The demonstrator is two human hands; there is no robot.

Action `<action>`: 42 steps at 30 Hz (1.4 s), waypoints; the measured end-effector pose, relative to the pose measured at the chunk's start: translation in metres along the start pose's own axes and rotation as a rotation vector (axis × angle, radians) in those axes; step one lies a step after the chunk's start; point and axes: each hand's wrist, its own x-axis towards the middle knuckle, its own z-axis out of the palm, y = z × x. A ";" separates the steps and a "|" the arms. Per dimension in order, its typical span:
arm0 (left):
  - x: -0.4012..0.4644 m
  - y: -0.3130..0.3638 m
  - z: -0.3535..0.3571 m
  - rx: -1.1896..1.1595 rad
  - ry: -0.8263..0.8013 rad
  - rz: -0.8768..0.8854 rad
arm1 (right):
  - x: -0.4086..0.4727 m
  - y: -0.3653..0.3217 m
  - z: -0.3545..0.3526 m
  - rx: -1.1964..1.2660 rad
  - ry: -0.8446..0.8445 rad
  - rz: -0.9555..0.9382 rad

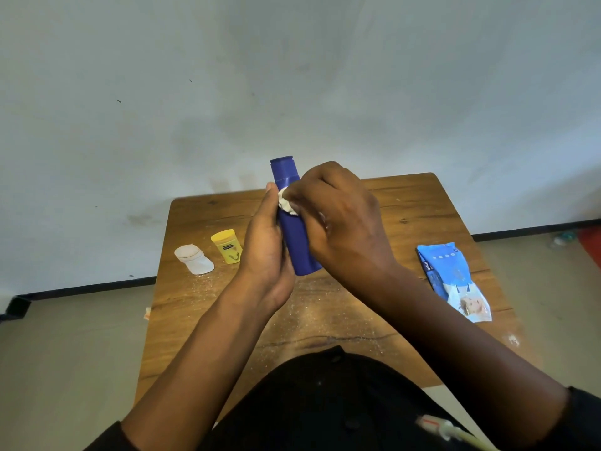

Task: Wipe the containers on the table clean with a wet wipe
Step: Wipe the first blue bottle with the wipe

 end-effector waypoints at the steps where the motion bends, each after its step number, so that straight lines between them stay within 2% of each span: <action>1: 0.000 0.000 -0.001 -0.018 -0.001 -0.009 | -0.001 -0.002 -0.001 -0.005 -0.011 -0.004; 6: 0.008 0.006 -0.011 -0.136 0.002 -0.042 | -0.032 -0.005 -0.007 -0.047 -0.203 -0.136; 8: 0.011 0.008 -0.012 -0.155 -0.002 -0.013 | -0.045 -0.002 -0.011 -0.046 -0.228 -0.182; 13: 0.012 0.004 -0.012 -0.156 -0.036 0.005 | -0.059 0.002 -0.018 -0.040 -0.186 -0.197; 18: 0.007 0.000 -0.005 0.055 -0.092 0.091 | -0.048 0.001 -0.019 -0.052 -0.073 -0.137; 23: 0.000 -0.008 0.001 0.308 -0.025 0.183 | -0.026 -0.001 -0.022 -0.010 0.042 -0.085; 26: -0.004 -0.006 0.004 0.362 0.009 0.230 | -0.014 -0.002 -0.024 -0.009 0.103 -0.088; 29: -0.005 -0.005 0.004 0.353 -0.024 0.274 | -0.005 -0.006 -0.026 0.006 0.147 -0.089; 32: -0.006 -0.004 0.001 0.347 -0.058 0.300 | -0.009 -0.012 -0.024 0.009 0.128 -0.085; 42: 0.004 0.007 -0.010 0.244 -0.019 0.189 | -0.057 -0.011 -0.015 -0.027 -0.076 -0.114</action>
